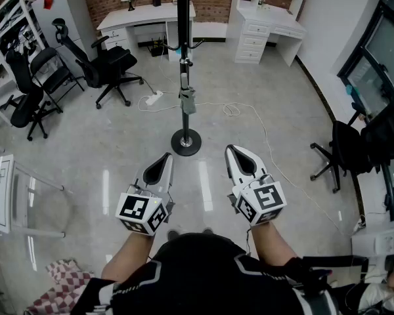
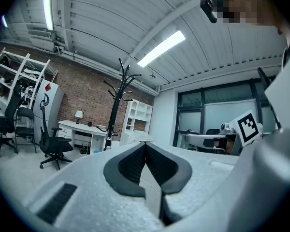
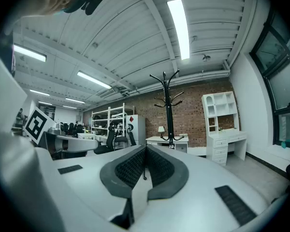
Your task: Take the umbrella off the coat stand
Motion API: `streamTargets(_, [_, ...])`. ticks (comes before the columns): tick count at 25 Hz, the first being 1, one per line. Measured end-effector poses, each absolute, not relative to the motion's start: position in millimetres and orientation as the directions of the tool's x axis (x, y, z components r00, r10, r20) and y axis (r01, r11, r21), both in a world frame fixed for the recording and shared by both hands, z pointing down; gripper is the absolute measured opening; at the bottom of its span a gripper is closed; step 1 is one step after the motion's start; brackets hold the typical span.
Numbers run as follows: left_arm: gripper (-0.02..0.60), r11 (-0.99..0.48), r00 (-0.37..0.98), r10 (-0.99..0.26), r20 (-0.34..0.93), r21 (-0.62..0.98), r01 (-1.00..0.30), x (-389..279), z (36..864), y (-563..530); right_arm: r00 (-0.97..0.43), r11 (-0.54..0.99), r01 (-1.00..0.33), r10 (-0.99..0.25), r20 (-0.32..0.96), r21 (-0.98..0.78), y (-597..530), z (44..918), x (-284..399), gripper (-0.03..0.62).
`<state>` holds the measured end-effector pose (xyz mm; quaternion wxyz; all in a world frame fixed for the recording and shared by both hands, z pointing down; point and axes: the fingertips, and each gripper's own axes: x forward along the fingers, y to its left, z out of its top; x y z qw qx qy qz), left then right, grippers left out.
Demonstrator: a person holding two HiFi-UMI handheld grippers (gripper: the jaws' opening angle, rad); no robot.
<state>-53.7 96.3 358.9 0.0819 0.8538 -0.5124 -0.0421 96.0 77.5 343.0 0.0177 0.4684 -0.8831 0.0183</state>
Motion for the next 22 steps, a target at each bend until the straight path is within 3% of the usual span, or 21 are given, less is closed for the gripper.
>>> streamTargets(22, [0.009,-0.474,0.483,-0.876,-0.008,0.205,-0.856,-73.2,358.2,104.2,-0.546,0.545,-0.838,-0.837,0.042,-0.023,77.1,340.8,78.7,0.009])
